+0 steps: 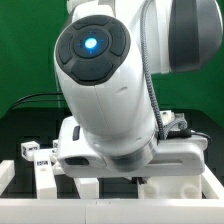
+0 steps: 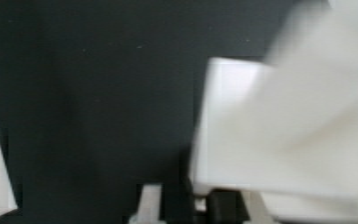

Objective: Assemble chair

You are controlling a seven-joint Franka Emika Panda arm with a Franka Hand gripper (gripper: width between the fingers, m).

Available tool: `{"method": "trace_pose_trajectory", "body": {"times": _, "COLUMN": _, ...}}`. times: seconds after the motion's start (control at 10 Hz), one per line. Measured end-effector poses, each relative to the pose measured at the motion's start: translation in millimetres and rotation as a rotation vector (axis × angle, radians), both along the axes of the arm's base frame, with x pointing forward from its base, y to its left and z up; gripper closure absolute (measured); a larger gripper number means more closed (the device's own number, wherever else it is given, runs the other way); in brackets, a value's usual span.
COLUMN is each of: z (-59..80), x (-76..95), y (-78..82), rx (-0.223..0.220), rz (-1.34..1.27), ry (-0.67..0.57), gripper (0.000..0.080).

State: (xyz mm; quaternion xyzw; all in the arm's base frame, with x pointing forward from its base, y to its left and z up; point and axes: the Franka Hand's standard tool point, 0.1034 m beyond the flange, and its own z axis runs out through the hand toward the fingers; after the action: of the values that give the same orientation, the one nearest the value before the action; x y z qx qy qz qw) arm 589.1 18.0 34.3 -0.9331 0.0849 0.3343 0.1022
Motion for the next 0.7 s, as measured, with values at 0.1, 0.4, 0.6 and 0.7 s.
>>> {"method": "trace_pose_trajectory", "body": {"times": 0.1, "z": 0.0, "x": 0.0, "y": 0.0, "rx": 0.000, "rz": 0.000, "ry": 0.000, "gripper": 0.0777}}
{"method": "trace_pose_trajectory", "body": {"times": 0.4, "z": 8.7, "x": -6.9, "y": 10.5, "rx": 0.022, "rz": 0.061, "ry": -0.048, "gripper": 0.0777}}
{"method": "trace_pose_trajectory", "body": {"times": 0.6, "z": 18.4, "x": 4.8, "y": 12.0, "rx": 0.032, "rz": 0.110, "ry": -0.227, "gripper": 0.0777}}
{"method": "trace_pose_trajectory", "body": {"times": 0.7, "z": 26.6, "x": -4.3, "y": 12.7, "rx": 0.008, "rz": 0.115, "ry": -0.336, "gripper": 0.0777}}
